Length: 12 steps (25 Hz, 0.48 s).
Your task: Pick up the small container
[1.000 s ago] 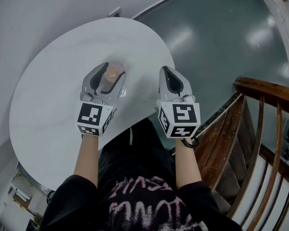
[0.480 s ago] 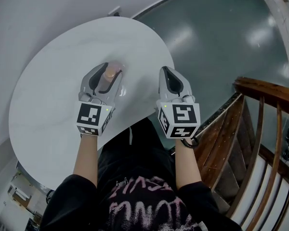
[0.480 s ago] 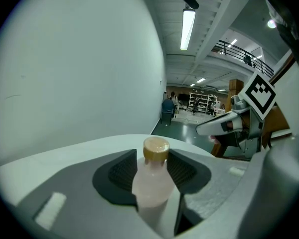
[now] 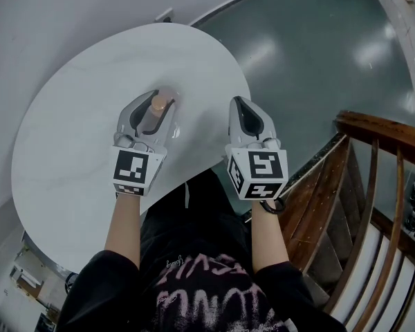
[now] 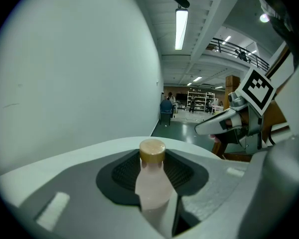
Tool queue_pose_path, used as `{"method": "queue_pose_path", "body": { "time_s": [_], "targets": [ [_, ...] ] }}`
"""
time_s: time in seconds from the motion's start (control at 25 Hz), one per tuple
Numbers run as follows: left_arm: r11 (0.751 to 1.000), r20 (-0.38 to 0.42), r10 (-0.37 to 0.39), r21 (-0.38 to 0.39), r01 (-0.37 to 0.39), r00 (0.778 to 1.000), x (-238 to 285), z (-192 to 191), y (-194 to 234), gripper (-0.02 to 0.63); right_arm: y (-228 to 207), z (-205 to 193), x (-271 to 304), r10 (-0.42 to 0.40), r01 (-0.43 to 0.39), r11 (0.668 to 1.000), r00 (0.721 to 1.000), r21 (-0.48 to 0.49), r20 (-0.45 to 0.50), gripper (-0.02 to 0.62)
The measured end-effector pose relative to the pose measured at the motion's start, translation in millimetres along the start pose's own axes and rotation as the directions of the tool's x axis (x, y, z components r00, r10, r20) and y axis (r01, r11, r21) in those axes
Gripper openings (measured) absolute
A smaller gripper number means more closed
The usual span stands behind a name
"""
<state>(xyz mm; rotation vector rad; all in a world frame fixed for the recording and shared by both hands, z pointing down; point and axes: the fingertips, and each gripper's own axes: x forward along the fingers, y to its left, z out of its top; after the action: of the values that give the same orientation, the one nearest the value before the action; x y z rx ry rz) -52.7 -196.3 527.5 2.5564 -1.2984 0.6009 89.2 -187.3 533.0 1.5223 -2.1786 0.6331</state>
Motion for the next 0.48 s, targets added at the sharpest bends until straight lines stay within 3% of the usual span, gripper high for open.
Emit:
{"method": "queue_pose_path", "body": {
  "time_s": [0.48],
  "targets": [
    [1.0, 0.016, -0.019, 0.009, 0.019, 1.0, -0.1, -0.1, -1.4, 0.143, 3.0, -0.9, 0.4, -0.001, 0.001, 1.0, 1.0, -0.002, -0.004, 0.009]
  ]
}}
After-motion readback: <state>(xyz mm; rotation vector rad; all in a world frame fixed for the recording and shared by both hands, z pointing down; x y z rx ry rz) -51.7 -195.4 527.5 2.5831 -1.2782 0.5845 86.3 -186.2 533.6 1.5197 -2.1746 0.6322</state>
